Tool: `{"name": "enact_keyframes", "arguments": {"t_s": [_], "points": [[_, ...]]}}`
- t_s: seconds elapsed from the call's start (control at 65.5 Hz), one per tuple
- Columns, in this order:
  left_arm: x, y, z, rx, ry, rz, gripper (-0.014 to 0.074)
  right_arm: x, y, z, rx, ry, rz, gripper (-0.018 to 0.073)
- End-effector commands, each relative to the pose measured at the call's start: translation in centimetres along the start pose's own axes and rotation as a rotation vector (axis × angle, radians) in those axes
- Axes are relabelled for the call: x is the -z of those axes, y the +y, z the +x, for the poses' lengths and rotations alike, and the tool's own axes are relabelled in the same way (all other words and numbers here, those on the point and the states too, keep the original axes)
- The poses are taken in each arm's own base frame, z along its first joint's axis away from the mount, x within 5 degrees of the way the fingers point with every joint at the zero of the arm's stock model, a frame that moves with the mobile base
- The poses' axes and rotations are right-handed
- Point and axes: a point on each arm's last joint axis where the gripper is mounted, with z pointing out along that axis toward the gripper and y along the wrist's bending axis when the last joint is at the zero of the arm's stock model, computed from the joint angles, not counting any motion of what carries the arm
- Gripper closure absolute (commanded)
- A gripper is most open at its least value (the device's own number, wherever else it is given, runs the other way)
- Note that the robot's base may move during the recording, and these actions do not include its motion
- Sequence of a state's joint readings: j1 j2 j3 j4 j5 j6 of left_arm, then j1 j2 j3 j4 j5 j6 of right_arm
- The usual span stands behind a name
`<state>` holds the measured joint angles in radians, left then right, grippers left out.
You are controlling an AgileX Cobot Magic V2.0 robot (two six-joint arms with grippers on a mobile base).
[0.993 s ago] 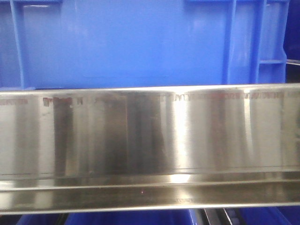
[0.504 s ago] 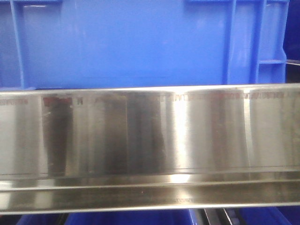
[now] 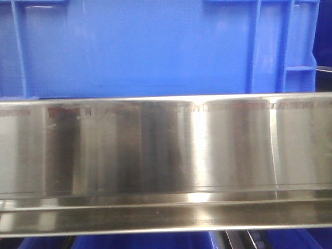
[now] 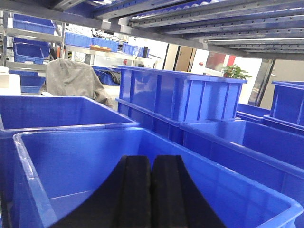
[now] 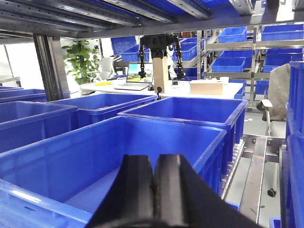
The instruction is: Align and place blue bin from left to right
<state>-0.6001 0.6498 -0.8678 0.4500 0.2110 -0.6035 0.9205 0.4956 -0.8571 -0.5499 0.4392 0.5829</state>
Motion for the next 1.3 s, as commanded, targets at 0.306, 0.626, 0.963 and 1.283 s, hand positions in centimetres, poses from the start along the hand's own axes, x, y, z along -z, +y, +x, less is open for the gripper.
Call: {"name": "enact_keyframes", "arguments": {"t_s": [0.306, 0.626, 0.963, 1.283], "points": [[0.18, -0.18, -0.26, -0.006, -0.022, 0.018, 0.0707, 0.21, 0.03, -0.24, 0.021, -0.027, -0.009, 0.0638], [0.18, -0.18, -0.26, -0.006, -0.022, 0.018, 0.0707, 0.21, 0.03, -0.24, 0.021, -0.027, -0.009, 0.0638], [0.18, -0.18, -0.26, -0.006, -0.022, 0.018, 0.0707, 0.21, 0.04, -0.25, 0.021, -0.029, -0.010, 0.0638], [0.18, -0.18, -0.26, -0.006, -0.022, 0.018, 0.0707, 0.21, 0.04, -0.25, 0.021, -0.029, -0.010, 0.0638]]}}
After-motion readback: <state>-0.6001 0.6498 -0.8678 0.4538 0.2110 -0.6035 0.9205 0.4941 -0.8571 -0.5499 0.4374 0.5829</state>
